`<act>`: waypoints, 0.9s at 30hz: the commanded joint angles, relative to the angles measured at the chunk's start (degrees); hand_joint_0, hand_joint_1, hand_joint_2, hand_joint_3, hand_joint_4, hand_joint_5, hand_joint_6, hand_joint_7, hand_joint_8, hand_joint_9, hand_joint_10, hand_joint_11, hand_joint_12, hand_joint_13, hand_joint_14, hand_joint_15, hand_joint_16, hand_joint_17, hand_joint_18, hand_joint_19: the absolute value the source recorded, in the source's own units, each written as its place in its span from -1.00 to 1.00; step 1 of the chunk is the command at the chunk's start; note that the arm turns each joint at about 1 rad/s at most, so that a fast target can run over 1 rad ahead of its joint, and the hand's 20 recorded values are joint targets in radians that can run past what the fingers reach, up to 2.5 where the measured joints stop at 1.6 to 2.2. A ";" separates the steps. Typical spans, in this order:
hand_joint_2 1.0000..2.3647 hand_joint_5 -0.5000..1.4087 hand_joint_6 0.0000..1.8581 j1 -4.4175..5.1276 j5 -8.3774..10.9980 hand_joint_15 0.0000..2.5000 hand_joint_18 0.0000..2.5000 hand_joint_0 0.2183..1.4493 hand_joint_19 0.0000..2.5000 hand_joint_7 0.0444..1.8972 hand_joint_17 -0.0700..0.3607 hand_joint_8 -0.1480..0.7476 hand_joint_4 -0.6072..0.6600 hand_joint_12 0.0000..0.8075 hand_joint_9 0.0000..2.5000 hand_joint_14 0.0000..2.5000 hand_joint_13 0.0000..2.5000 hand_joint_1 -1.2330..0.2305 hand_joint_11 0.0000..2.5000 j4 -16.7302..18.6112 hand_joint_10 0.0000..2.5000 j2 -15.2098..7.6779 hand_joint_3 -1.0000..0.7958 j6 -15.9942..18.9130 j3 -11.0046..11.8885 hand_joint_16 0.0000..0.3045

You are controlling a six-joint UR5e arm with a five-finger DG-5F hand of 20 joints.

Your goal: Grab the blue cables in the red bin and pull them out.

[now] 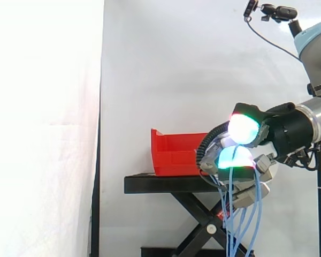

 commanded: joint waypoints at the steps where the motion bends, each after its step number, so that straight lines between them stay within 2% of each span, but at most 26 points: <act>1: -1.00 0.18 0.19 0.00 -0.07 -0.21 -0.11 -0.25 0.11 -0.76 -0.06 0.08 0.56 0.05 0.02 0.08 -0.11 -0.57 0.21 0.00 -1.00 0.02 -1.00 0.00 0.00 -0.61; 7: -1.00 0.19 0.19 0.00 -0.07 -0.18 -0.13 -0.21 0.13 -0.75 -0.09 0.06 0.54 0.02 0.02 0.05 -0.12 -0.62 0.21 0.00 -1.00 0.02 -1.00 0.00 0.00 -0.63; 15: -1.00 0.21 0.32 0.00 -0.16 -0.14 -0.13 -0.13 0.14 -0.78 -0.12 0.03 0.50 -0.04 0.04 0.00 -0.11 -0.66 0.23 0.00 -1.00 0.02 -1.00 0.00 0.00 -0.65; 27: -1.00 0.25 0.42 0.00 -0.07 -0.07 -0.15 0.11 0.15 -0.77 -0.19 -0.05 0.36 -0.11 0.07 -0.09 -0.08 -0.69 0.25 0.00 -1.00 -0.07 -1.00 0.00 0.00 -0.70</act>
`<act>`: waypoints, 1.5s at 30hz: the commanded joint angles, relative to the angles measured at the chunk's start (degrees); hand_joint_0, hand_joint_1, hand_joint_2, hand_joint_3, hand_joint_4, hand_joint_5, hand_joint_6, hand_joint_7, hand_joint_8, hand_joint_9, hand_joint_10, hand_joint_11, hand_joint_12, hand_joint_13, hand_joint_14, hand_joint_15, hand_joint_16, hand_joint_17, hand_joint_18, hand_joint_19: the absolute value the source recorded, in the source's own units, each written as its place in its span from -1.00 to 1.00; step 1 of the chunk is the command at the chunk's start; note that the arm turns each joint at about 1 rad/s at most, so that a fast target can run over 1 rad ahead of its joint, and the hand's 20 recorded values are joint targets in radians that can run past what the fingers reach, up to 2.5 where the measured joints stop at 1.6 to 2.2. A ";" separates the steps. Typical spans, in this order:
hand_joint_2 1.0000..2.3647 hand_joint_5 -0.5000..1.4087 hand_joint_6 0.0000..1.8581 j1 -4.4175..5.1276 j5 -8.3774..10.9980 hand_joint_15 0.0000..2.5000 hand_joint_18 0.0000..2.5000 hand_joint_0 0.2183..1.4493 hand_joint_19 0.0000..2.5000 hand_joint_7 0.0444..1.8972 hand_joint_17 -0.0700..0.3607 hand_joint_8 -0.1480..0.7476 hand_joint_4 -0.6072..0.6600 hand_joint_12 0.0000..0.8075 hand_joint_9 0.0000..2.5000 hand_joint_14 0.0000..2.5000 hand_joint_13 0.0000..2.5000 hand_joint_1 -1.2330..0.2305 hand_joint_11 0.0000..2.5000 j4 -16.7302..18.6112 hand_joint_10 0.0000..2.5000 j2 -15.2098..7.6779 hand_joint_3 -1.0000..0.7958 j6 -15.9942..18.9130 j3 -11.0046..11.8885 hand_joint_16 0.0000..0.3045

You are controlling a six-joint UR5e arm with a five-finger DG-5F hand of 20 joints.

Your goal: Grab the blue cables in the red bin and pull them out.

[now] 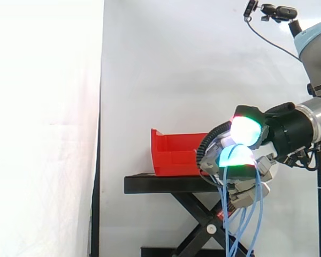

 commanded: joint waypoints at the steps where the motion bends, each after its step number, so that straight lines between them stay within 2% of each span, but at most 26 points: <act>1: -1.00 0.25 0.42 0.00 0.00 -0.07 -0.15 0.11 0.15 -0.77 -0.19 -0.04 0.35 -0.11 0.07 -0.10 -0.08 -0.69 0.26 0.00 -1.00 0.03 -1.00 0.00 0.00 -0.70; 14: -1.00 0.23 0.48 0.09 0.00 -0.07 -0.14 0.20 0.14 -0.79 -0.20 -0.06 0.28 -0.13 0.06 -0.10 -0.08 -0.66 0.25 0.17 -1.00 -0.06 -1.00 -0.09 0.00 -0.70; 29: -1.00 0.22 0.49 0.09 0.08 -0.06 -0.15 0.22 0.14 -0.78 -0.20 -0.06 0.26 -0.13 0.05 -0.10 -0.08 -0.65 0.25 4.39 -1.00 0.03 -1.00 -0.09 0.00 -0.70; 45: -1.00 0.22 0.50 0.09 0.08 -0.06 -0.15 0.22 0.15 -0.79 -0.20 -0.05 0.27 -0.13 0.04 -0.09 -0.08 -0.65 0.24 4.74 -1.00 -0.06 -1.00 -0.09 0.00 -0.70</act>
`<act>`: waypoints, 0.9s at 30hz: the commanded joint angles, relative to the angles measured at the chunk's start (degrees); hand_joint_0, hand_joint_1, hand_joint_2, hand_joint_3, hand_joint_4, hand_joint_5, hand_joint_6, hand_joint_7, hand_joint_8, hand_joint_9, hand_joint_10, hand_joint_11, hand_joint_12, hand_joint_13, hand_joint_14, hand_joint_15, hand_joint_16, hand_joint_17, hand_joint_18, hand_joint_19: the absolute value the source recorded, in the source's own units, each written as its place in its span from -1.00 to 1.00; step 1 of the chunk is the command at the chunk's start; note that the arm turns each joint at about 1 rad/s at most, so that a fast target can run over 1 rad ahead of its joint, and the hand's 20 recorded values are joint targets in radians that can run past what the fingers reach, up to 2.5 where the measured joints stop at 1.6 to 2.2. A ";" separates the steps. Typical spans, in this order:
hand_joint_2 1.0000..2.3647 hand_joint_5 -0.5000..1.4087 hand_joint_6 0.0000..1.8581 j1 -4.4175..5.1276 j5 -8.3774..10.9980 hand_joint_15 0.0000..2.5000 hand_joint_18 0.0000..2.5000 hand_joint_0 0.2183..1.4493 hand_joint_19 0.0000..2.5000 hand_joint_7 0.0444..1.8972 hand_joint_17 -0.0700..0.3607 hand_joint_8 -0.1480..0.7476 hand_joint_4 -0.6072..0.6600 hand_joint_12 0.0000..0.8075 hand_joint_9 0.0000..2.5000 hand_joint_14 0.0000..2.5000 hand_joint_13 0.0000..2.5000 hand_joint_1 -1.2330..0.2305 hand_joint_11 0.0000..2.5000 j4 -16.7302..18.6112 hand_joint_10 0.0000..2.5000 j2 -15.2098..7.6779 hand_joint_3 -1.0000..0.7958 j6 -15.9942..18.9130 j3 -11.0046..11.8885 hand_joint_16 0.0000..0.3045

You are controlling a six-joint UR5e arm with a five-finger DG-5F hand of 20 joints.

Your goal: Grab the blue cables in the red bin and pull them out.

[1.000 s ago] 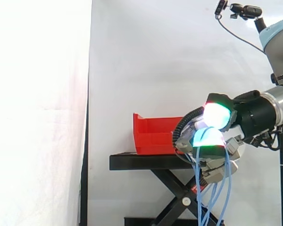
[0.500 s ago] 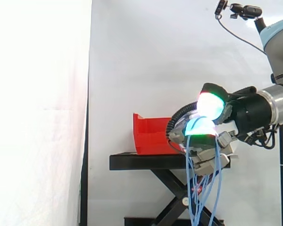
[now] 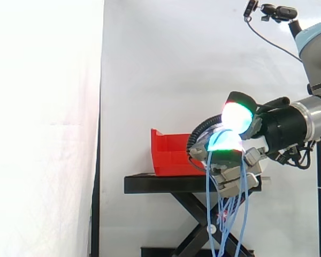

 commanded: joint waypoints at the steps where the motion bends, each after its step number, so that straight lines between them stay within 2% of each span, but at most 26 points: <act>1: -1.00 0.22 0.50 -0.05 0.00 -0.07 -0.15 0.22 0.14 -0.79 -0.20 -0.04 0.26 -0.13 0.05 -0.09 -0.08 -0.65 0.23 0.00 -1.00 0.07 -1.00 0.08 0.00 -0.70; 27: -1.00 0.21 0.50 -0.05 0.00 -0.08 -0.17 0.23 0.15 -0.78 -0.21 -0.05 0.25 -0.11 0.04 -0.07 -0.10 -0.65 0.23 0.00 -1.00 0.07 -1.00 -0.01 0.00 -0.71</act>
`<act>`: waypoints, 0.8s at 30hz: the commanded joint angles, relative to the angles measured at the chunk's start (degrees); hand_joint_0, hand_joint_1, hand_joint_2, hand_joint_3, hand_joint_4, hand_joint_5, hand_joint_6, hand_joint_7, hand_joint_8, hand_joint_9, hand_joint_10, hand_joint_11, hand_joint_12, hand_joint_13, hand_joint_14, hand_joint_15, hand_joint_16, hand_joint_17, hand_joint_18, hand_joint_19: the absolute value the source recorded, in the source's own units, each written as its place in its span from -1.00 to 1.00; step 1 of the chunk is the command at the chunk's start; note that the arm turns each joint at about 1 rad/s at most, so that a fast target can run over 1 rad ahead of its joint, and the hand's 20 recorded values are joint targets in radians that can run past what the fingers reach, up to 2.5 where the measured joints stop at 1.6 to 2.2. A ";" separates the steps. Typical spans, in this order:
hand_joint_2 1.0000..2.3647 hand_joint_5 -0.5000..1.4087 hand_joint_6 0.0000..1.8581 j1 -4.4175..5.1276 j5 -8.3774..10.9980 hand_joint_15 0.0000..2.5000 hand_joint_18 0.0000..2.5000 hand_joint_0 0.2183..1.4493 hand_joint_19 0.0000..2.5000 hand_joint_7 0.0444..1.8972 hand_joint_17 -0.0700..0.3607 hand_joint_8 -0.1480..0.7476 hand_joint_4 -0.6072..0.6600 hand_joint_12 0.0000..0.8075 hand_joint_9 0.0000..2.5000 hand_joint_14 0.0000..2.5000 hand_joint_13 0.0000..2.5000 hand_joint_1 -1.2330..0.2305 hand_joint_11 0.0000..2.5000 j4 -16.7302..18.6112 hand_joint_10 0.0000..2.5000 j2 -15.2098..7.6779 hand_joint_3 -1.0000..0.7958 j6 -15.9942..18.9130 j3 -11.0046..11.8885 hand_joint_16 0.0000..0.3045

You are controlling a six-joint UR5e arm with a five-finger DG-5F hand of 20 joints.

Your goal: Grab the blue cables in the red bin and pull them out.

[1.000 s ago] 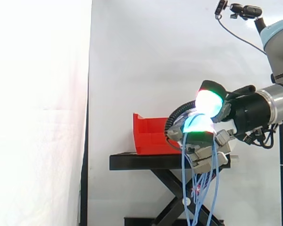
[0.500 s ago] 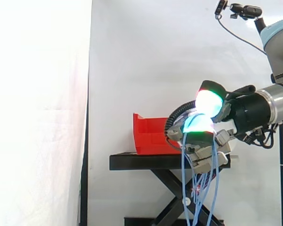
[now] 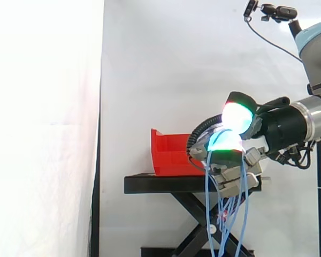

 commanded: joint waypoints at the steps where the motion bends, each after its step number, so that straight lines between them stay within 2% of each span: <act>1: -1.00 0.21 0.50 0.02 0.00 -0.08 -0.17 0.23 0.14 -0.78 -0.20 -0.06 0.25 -0.12 0.04 -0.07 -0.10 -0.65 0.23 0.00 -1.00 0.06 -1.00 -0.02 0.00 -0.70; 14: -1.00 0.22 0.50 -0.07 0.00 -0.10 -0.14 0.24 0.14 -0.78 -0.20 -0.02 0.28 -0.11 0.06 -0.05 -0.08 -0.65 0.23 0.00 -1.00 0.06 -1.00 -0.02 0.00 -0.70; 21: -1.00 0.23 0.51 0.02 0.00 -0.16 -0.10 0.26 0.16 -0.80 -0.22 -0.05 0.27 -0.12 0.07 0.08 -0.08 -0.66 0.23 0.00 -1.00 -0.03 -1.00 -0.02 0.00 -0.71; 24: -1.00 0.24 0.50 0.02 0.00 -0.18 -0.06 0.28 0.15 -0.83 -0.23 -0.07 0.25 -0.18 0.10 0.13 -0.06 -0.67 0.22 0.00 -1.00 -0.03 -1.00 0.07 0.00 -0.72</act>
